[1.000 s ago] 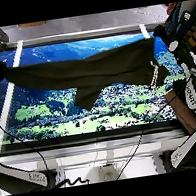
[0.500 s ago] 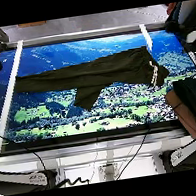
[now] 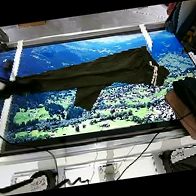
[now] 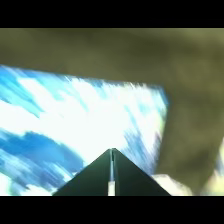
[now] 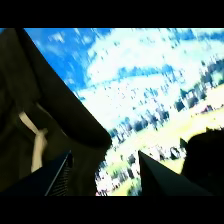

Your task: Fold the clothes and pants, and hang the long-sleeved shirts on hangers.

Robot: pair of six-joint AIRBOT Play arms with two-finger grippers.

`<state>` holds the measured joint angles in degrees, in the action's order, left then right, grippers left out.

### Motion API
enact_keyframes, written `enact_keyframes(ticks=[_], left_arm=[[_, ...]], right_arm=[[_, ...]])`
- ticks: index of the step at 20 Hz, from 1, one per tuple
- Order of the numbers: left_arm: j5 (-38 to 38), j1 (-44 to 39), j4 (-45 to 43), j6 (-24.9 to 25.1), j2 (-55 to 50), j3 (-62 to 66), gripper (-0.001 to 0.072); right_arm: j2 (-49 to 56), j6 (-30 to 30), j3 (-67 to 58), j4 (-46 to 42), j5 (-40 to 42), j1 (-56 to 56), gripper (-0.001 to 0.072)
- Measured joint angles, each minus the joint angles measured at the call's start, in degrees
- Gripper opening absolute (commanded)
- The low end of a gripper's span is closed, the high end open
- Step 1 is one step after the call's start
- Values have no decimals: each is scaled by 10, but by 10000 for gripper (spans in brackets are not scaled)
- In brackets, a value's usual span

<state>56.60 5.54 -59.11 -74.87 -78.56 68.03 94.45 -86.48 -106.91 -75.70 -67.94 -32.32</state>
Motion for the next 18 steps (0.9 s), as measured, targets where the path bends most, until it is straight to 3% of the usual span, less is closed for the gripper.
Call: enact_keyframes(ticks=[1, 7, 13, 14, 15, 16, 17, 18], left_arm=[[3, -35, -2, -9, 7, -28, 695], [-56, -200, 9, -109, -24, -109, 705], [-149, -272, 53, -149, -87, -120, 690], [-158, -275, 59, -152, -94, -120, 589], [-167, -278, 59, -153, -101, -121, 384], [-177, -279, 57, -155, -105, -122, 111], [-188, -279, 56, -157, -109, -122, 33], [-193, -276, 53, -158, -111, -121, 32]], right_arm=[[-1, 5, 0, 0, -21, -4, 448], [-3, 21, 0, 8, -78, -14, 448], [-3, 23, 0, 10, -91, -15, 448], [-3, 23, 0, 10, -92, -15, 448], [-3, 23, 0, 10, -93, -15, 448], [-3, 23, 0, 10, -94, -15, 448], [-3, 24, 0, 11, -94, -15, 448], [-3, 24, 0, 13, -96, -15, 448]])
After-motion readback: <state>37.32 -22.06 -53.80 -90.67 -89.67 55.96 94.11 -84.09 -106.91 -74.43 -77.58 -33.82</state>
